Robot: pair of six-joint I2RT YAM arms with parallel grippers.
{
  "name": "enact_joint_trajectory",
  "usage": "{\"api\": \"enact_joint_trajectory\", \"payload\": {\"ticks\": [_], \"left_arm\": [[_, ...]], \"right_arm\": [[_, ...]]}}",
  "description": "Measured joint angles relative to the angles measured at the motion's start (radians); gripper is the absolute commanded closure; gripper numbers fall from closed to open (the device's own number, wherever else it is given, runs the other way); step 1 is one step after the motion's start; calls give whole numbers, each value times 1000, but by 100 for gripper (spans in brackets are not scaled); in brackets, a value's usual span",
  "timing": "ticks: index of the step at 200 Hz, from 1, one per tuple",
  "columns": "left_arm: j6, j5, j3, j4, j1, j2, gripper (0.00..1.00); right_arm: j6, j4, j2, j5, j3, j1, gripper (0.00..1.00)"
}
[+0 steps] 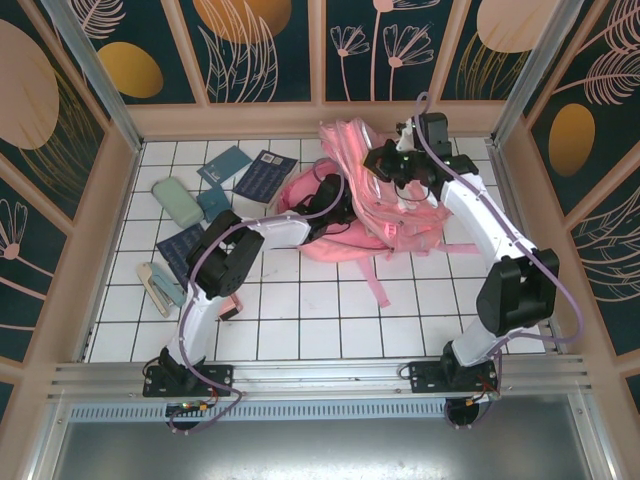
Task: Pack the student bag
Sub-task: Place the book in the student bag, then close the student bag at the top-right of the table.
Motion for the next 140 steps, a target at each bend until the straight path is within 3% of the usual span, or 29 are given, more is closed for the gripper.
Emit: {"api": "enact_joint_trajectory", "payload": {"ticks": [19, 90, 140], "left_arm": [[34, -11, -28, -42, 0, -61, 26], [119, -93, -212, -149, 22, -366, 26], [162, -120, -376, -265, 126, -551, 29]], "right_arm": [[-1, 8, -6, -14, -11, -12, 100], [-39, 31, -43, -67, -89, -72, 100], [-98, 68, -49, -74, -190, -79, 100]]}}
